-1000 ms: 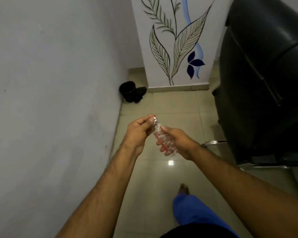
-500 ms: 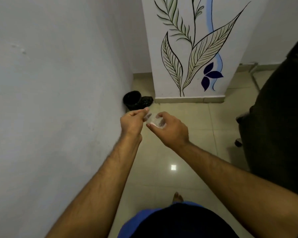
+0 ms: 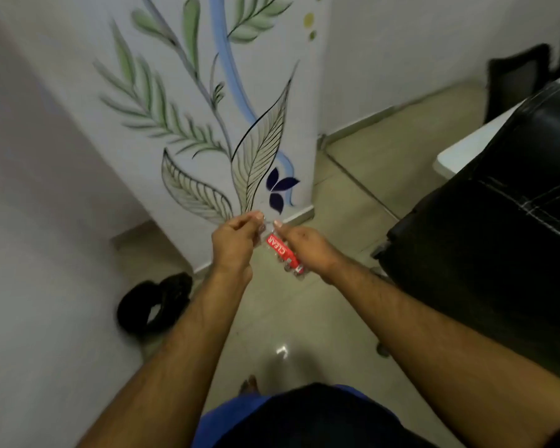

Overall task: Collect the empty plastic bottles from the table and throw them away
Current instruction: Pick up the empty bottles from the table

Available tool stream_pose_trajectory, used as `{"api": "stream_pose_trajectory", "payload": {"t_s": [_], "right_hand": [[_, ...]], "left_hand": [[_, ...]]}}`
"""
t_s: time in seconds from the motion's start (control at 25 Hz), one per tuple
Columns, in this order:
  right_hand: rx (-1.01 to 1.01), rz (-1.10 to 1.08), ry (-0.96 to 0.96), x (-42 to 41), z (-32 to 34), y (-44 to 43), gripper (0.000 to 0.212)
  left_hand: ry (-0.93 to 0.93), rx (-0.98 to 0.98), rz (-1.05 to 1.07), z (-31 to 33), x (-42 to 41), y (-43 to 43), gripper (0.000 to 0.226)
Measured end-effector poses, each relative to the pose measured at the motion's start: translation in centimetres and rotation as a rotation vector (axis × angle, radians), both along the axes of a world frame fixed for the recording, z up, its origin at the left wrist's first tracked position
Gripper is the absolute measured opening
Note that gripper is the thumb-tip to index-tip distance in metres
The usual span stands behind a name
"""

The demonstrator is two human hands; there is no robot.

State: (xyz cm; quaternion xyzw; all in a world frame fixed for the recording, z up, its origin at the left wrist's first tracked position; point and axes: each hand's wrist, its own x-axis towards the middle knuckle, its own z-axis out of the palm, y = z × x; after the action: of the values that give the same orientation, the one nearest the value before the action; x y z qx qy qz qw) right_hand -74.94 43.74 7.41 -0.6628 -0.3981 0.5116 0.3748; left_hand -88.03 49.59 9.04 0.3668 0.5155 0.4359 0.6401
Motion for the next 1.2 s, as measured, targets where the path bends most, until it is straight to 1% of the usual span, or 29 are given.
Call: {"api": "stream_pose_trajectory", "payload": {"t_s": [0.08, 0.12, 0.16, 0.24, 0.28, 0.4, 0.48, 0.52, 0.6, 0.72, 0.76, 0.84, 0.92, 1.0, 1.08, 1.12, 1.2], "right_hand": [[0.082, -0.144, -0.096, 0.4, -0.1, 2.8, 0.066], [0.088, -0.22, -0.111, 1.2, 0.0, 4.2, 0.064], [0.087, -0.288, -0.072, 2.2, 0.3, 5.5, 0.059], [0.091, -0.348, 0.108, 4.9, 1.1, 7.5, 0.044], [0.083, -0.372, 0.218, 7.0, 1.3, 8.6, 0.04], [0.052, -0.384, 0.499, 13.1, 0.8, 11.4, 0.046], [0.044, -0.444, 0.633, 16.8, 0.1, 13.0, 0.051], [0.046, -0.461, 0.676, 17.7, -0.1, 13.6, 0.053], [0.102, -0.519, 0.697, 21.2, -0.2, 14.9, 0.054], [0.159, -0.678, 0.76, 25.9, -0.6, 15.9, 0.057], [0.171, -0.749, 0.765, 27.6, -0.7, 16.0, 0.057], [0.147, -0.914, 0.708, 29.7, -1.1, 16.3, 0.053], [0.166, -1.17, 0.679, 32.4, -1.9, 16.9, 0.044], [0.2, -1.46, 0.577, 35.9, -2.8, 17.1, 0.033], [0.19, -1.677, 0.421, 39.9, -3.9, 16.7, 0.025], [0.181, -1.78, 0.373, 42.4, -4.2, 16.8, 0.023], [0.159, -1.981, 0.37, 46.8, -4.9, 17.3, 0.022]], "left_hand": [[0.003, -0.024, -0.123, 1.2, 2.1, 4.3, 0.008], [0.002, -0.045, -0.206, 1.5, 3.4, 6.6, 0.007], [-0.018, -0.051, -0.311, 1.6, 5.0, 8.8, 0.007], [-0.085, -0.075, -0.471, 1.7, 8.0, 12.2, 0.009], [-0.11, -0.09, -0.535, 1.5, 10.4, 14.2, 0.01], [-0.161, -0.112, -0.683, 1.3, 16.9, 18.7, 0.011], [-0.088, -0.08, -0.79, 1.5, 21.7, 21.0, 0.011], [-0.071, -0.07, -0.813, 1.5, 22.8, 21.7, 0.013], [-0.108, -0.066, -0.916, 1.7, 27.1, 23.6, 0.015], [-0.101, -0.064, -1.075, 1.3, 34.4, 25.5, 0.013], [-0.091, -0.053, -1.121, 0.9, 37.4, 25.7, 0.011], [-0.006, 0.025, -1.188, -0.3, 41.9, 25.4, 0.012], [0.097, 0.1, -1.276, -2.2, 47.4, 24.7, 0.016], [0.176, 0.142, -1.361, -4.0, 53.0, 24.0, 0.016], [0.24, 0.188, -1.435, -5.6, 59.0, 23.6, 0.011], [0.258, 0.232, -1.499, -6.4, 62.6, 23.5, 0.009], [0.32, 0.358, -1.587, -8.0, 69.2, 23.2, 0.01]]}}
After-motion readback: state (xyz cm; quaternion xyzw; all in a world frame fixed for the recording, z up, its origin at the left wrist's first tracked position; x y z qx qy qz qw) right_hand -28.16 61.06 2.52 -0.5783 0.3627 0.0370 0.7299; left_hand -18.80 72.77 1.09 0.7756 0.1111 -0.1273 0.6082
